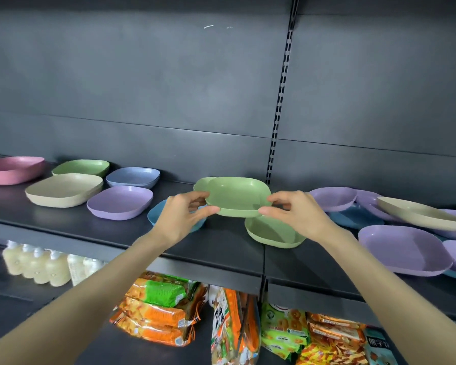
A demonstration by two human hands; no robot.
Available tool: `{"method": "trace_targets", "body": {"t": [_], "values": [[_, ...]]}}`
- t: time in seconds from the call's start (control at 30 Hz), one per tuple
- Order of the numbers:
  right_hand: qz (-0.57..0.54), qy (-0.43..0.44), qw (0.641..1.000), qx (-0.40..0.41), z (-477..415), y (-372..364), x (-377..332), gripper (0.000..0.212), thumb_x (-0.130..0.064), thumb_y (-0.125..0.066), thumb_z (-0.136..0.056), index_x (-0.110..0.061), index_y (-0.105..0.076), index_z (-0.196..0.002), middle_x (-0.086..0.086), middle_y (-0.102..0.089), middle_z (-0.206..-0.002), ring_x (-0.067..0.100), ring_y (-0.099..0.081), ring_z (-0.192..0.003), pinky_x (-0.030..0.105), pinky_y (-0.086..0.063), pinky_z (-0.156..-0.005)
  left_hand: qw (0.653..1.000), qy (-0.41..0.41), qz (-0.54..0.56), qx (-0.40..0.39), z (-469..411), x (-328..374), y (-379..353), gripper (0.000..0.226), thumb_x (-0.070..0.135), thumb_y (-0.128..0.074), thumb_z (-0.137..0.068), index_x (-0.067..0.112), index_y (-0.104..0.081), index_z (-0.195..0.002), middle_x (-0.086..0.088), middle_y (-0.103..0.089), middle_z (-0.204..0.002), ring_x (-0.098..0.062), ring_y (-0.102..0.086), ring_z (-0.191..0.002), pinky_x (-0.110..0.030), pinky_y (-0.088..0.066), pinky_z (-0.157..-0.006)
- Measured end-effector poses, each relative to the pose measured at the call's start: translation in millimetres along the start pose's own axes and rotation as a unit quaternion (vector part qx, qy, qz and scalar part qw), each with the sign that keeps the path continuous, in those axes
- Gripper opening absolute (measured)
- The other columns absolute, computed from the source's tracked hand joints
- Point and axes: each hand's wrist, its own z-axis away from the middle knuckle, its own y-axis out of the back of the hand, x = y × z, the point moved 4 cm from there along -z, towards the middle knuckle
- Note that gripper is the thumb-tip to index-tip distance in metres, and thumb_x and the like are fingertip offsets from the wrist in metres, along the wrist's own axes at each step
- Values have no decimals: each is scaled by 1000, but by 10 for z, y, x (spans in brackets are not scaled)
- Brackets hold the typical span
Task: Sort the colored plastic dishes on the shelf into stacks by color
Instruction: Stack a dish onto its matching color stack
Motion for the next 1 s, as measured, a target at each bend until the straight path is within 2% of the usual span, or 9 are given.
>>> {"method": "trace_targets", "body": {"t": [0.1,0.27,0.33,0.4,0.53,0.7,0.8,0.9,1.0], "values": [[-2,6,1000,16,-193,-87,-188,39,-41,-73,-78,-15,-71,-107,-1,-71,-97,20,-64,-95,31,-48,-89,1000,-19,-4,-2,-160,-93,217,53,29,-78,-74,9,-63,-121,-4,-71,-99,-13,-67,-98,-27,-47,-99],[-1,23,999,25,-615,-541,-642,46,-41,-72,-79,-12,-68,-114,-6,-69,-105,15,-62,-95,22,-43,-87,1000,-24,-8,-15,-433,-463,803,50,24,-76,-78,6,-61,-122,3,-69,-96,1,-64,-87,-1,-44,-82],[-7,23,1000,15,-790,-806,-857,46,-40,-71,-80,-12,-67,-117,-10,-64,-106,10,-57,-96,21,-39,-87,999,-31,-17,-11,-533,-652,1099,46,23,-76,-77,6,-63,-119,6,-69,-93,15,-61,-78,-4,-45,-86],[-15,27,999,12,-972,-1053,-1077,44,-40,-70,-81,-14,-67,-116,-10,-64,-106,9,-58,-98,22,-42,-89,999,-29,-24,0,-601,-840,1403,45,22,-77,-76,7,-65,-117,8,-68,-89,18,-60,-74,-1,-43,-81],[-31,44,999,3,-1330,-1534,-1488,42,-41,-71,-80,-15,-68,-114,-4,-68,-103,6,-60,-91,16,-45,-81,999,-5,-48,16,-709,-1212,1976,51,24,-77,-77,7,-61,-122,2,-67,-93,-7,-64,-90,-15,-44,-90],[-30,70,996,-35,-1853,-2081,-1922,49,-43,-72,-79,-11,-67,-116,1,-69,-109,17,-60,-104,30,-45,-94,997,15,-68,22,-895,-1620,2613,53,26,-78,-75,9,-61,-121,-1,-69,-105,-10,-65,-96,-24,-47,-96],[-28,83,994,-63,-2180,-2356,-2131,53,-45,-72,-79,-10,-66,-118,3,-67,-118,18,-58,-114,35,-44,-100,997,40,-63,11,-1064,-1845,2920,65,43,-82,-64,15,-62,-119,3,-70,-108,-8,-67,-97,-25,-49,-93],[-32,93,992,-82,-2504,-2579,-2285,52,-43,-72,-79,-9,-65,-118,6,-68,-114,19,-61,-108,35,-46,-98,996,78,-39,-3,-1273,-2124,3123,31,17,-79,-75,22,-63,-102,10,-71,-94,4,-68,-83,-11,-51,-79],[-25,97,990,-95,-2811,-2820,-2374,51,-45,-71,-80,-8,-65,-115,9,-69,-106,22,-62,-100,36,-48,-92,995,99,-20,-4,-1519,-2384,3267,24,4,-75,-77,24,-64,-87,16,-73,-76,3,-68,-73,-8,-51,-69]]}}
